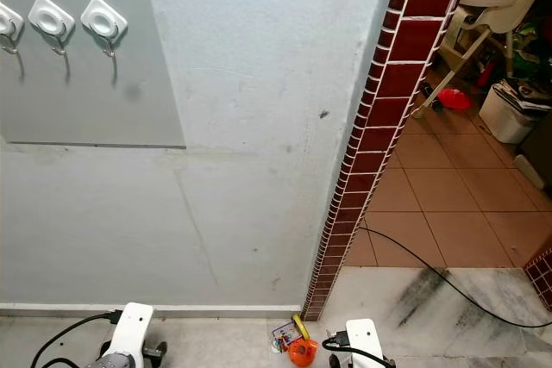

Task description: Hang keys on a hook

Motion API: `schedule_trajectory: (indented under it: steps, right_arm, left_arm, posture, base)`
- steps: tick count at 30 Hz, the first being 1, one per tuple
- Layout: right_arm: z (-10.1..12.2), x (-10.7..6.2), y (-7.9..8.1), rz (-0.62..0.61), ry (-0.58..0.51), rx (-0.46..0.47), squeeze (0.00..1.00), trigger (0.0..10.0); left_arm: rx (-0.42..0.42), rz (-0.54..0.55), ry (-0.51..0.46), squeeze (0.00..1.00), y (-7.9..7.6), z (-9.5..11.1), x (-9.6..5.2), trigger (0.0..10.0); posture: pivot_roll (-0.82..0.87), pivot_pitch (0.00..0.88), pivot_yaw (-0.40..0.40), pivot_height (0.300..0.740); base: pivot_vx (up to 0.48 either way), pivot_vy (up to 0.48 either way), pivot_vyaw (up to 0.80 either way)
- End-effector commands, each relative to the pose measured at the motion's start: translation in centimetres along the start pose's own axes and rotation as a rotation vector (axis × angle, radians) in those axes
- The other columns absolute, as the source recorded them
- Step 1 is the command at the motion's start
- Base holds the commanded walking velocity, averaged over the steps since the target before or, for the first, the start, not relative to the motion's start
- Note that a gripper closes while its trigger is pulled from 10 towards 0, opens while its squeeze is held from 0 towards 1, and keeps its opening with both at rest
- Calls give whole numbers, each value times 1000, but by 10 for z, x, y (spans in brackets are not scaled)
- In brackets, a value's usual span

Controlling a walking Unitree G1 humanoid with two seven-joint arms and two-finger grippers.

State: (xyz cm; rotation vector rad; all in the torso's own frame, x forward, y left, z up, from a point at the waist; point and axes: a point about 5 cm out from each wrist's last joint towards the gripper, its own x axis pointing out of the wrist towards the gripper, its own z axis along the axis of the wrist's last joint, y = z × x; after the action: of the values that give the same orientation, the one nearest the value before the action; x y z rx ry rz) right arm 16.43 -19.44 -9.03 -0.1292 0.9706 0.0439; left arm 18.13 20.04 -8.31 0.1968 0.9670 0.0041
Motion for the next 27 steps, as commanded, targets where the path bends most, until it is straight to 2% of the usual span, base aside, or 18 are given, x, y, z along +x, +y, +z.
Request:
schedule_trajectory:
  steps: [1,5,12,21,27]
  right_arm:
    - [0,0,2,5,-11,-7,0,10000]
    - [1,-1,1,26,-28,-29,0,10000]
    - [-5,-3,-4,18,-25,47,0,10000]
    - [-16,-5,7,33,-10,84,0,10000]
    - [-14,-5,4,39,-23,94,0,10000]
  left_arm:
    - [-5,18,-18,0,2,1,0,10000]
    - [1,6,-26,0,-4,1,0,10000]
    - [20,-100,-30,0,-17,5,0,10000]
    - [52,-68,-39,0,-2,4,0,10000]
    - [42,-56,-47,0,0,5,0,10000]
  posture:
    - [-54,0,-26,740]
    - [-62,0,-14,740]
    - [-88,0,24,740]
    - [-105,0,40,740]
    - [-99,0,20,740]
  base:
    - [0,0,0]
    - [0,0,0]
    - [0,0,0]
    - [0,0,0]
    - [0,0,0]
